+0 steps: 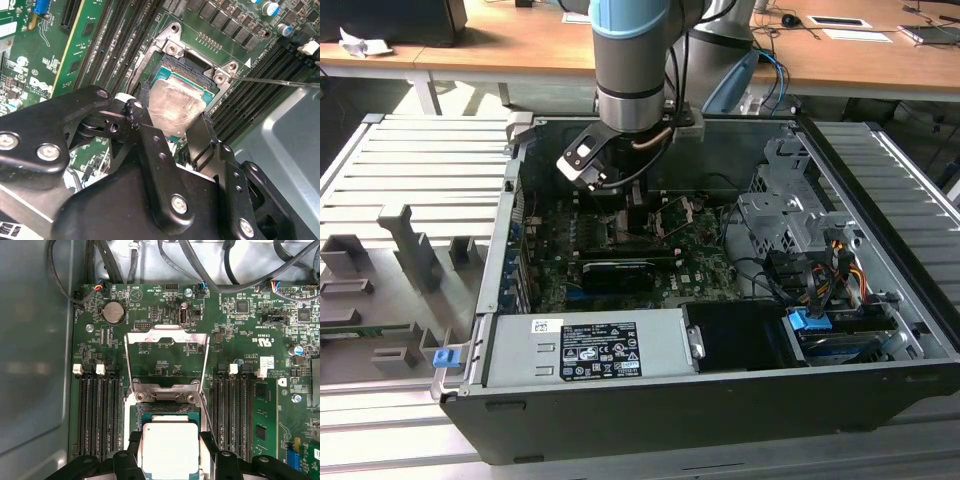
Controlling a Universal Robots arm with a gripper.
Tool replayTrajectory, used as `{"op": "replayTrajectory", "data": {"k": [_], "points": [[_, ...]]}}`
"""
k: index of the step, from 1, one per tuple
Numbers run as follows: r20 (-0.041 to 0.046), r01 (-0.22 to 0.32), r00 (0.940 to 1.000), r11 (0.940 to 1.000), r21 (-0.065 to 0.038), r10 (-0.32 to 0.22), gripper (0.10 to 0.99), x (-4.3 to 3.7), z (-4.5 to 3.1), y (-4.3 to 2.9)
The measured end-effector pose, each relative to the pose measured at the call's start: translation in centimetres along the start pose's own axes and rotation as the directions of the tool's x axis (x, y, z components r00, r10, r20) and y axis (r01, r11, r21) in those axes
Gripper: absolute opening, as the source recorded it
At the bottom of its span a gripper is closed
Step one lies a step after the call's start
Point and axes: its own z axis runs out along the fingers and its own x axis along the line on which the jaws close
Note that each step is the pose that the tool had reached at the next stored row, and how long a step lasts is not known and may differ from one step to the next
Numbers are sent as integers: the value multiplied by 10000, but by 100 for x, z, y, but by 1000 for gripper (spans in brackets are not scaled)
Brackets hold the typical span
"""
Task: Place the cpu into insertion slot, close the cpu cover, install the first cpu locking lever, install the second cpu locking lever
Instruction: 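Place the cpu into insertion slot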
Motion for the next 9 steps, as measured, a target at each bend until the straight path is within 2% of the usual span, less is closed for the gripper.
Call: {"op": "replayTrajectory", "data": {"k": [3, 9], "points": [[0, -3, 10000, 10000, 3, 3, 537, -1, 52, -5], [19, -212, 9998, 9998, -1, 212, 537, -2, 106, -10]]}}
